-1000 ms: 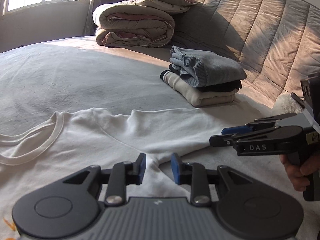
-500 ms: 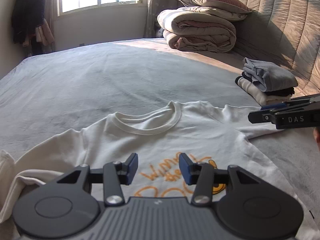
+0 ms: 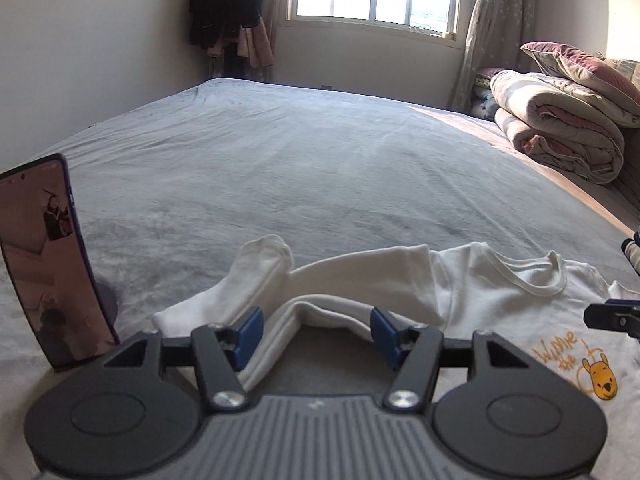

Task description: Fold clothes

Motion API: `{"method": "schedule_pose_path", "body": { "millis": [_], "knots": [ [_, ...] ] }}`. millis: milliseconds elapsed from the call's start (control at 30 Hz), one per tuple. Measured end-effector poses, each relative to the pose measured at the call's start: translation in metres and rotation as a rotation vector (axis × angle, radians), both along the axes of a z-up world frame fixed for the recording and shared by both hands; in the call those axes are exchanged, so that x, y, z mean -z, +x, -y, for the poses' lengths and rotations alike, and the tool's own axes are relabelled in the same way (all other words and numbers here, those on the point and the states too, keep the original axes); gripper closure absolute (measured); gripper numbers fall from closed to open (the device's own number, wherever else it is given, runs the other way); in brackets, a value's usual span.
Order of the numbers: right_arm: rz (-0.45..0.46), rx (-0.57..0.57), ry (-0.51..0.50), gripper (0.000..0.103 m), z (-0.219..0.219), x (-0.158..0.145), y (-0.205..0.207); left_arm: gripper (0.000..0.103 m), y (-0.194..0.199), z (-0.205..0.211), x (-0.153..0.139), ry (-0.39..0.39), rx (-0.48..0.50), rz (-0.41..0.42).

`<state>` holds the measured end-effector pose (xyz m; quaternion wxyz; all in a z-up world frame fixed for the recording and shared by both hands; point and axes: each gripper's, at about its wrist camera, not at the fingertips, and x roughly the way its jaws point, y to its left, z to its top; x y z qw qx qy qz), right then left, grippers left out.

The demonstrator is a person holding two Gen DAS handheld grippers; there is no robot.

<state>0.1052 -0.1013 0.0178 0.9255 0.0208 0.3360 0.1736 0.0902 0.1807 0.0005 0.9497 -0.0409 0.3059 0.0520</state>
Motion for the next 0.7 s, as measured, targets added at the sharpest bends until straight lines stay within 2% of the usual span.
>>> {"method": "schedule_pose_path", "body": {
  "millis": [67,167,300,333,400,467,500,600,633,700],
  "knots": [
    [-0.01,-0.006,0.014,0.051,-0.012,0.003,0.0,0.042,0.004,-0.012,0.003,0.032,-0.028,0.039],
    [-0.024,-0.016,0.035,0.051,-0.03,0.009,0.0,0.042,0.012,-0.021,0.01,0.1,-0.063,0.053],
    [-0.043,-0.025,0.06,0.051,-0.052,0.015,-0.001,0.045,0.022,-0.033,0.027,0.089,-0.087,0.031],
    [-0.045,-0.024,0.061,0.051,-0.054,0.017,-0.002,0.049,0.023,-0.036,0.031,0.077,-0.097,0.021],
    [-0.05,-0.021,0.064,0.051,-0.058,0.019,-0.003,0.082,0.019,-0.045,0.037,0.047,-0.132,0.016],
    [-0.054,-0.017,0.066,0.051,-0.062,0.022,-0.005,0.088,0.009,-0.053,0.04,-0.003,-0.167,0.034],
    [-0.054,-0.016,0.067,0.051,-0.064,0.023,-0.006,0.088,0.002,-0.057,0.04,-0.031,-0.186,0.047],
    [-0.052,-0.009,0.072,0.051,-0.067,0.024,-0.007,0.088,-0.023,-0.059,0.038,-0.038,-0.228,0.095],
    [-0.053,-0.006,0.074,0.051,-0.068,0.025,-0.007,0.088,-0.032,-0.059,0.038,-0.029,-0.254,0.108],
    [-0.058,0.0,0.078,0.051,-0.071,0.027,-0.007,0.086,-0.048,-0.068,0.04,-0.06,-0.332,0.102]
  ]
}}
